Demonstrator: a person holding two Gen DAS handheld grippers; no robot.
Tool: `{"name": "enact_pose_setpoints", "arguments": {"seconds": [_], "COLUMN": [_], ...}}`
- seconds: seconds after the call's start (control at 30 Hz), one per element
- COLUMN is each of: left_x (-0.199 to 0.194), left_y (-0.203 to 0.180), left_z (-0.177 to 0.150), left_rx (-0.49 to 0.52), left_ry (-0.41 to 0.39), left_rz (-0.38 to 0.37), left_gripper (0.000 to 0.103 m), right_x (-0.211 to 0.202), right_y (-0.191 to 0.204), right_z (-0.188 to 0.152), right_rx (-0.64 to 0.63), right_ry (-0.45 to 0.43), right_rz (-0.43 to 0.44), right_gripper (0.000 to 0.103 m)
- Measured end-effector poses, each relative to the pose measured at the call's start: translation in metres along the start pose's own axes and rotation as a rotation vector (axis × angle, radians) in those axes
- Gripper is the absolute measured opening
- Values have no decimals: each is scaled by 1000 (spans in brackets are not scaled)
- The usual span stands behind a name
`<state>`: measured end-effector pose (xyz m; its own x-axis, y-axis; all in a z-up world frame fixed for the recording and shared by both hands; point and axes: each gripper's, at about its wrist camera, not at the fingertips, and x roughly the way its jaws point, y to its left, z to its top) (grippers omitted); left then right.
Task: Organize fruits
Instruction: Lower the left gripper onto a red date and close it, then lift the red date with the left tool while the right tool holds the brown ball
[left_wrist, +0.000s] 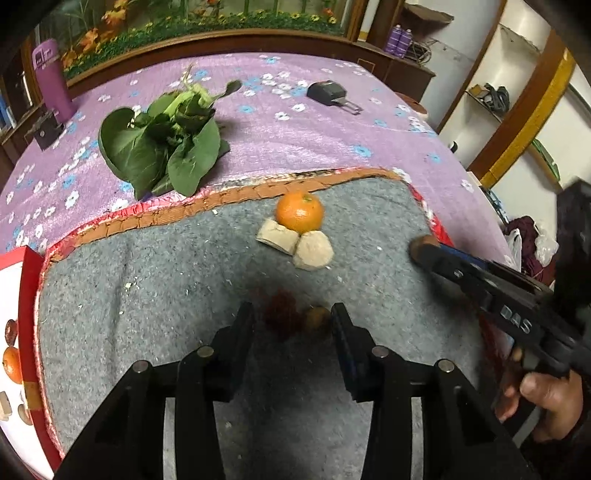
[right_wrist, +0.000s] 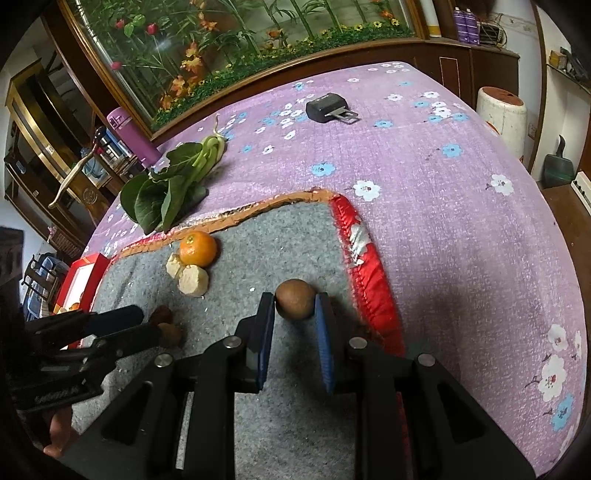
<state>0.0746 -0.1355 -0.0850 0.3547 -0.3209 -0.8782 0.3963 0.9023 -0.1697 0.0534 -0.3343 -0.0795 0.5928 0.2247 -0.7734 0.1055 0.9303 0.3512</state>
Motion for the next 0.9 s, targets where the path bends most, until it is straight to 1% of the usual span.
{"name": "enact_pose_setpoints", "arguments": {"seconds": [0.07,0.13,0.2,0.33,0.4,0.57,0.67,0.73,0.77,0.8,0.83,0.9], "left_x": [2,-3,-7,-10,-5,8,11,11,11,11,11,11], "left_y": [5,8,13,22,21,5,-3,-3,-2,0,2,3], "left_z": [5,9,11,9,5,-6,-8,-7,-6,-5,-5,-5], "left_rx": [-24,-37,-49,-63,-49,14,52,54,51,46,38,35], "left_ry": [3,-10,-22,-26,-7,25,18,15,15,15,16,15], "left_rz": [-13,-16,-20,4,16,26,61,63,65,67,58,62], "left_gripper": [42,36,35,35,35,35,35,30,21,18,18,18], "right_x": [0,0,0,0,0,1,1,1,1,1,1,1], "right_y": [0,-1,0,0,0,2,2,3,2,2,3,4], "right_z": [-1,-2,-3,-4,-4,-4,-4,-4,-4,-4,-4,-4], "right_rx": [-4,-3,-7,-7,-10,-12,-14,-13,-14,-16,-16,-18], "right_ry": [-1,1,1,1,0,0,0,1,1,1,1,2], "right_rz": [-2,-2,-3,-2,-4,-1,-1,-1,-2,-3,-3,-6], "right_gripper": [23,23,23,23,23,23,23,23,23,23,23,23]}}
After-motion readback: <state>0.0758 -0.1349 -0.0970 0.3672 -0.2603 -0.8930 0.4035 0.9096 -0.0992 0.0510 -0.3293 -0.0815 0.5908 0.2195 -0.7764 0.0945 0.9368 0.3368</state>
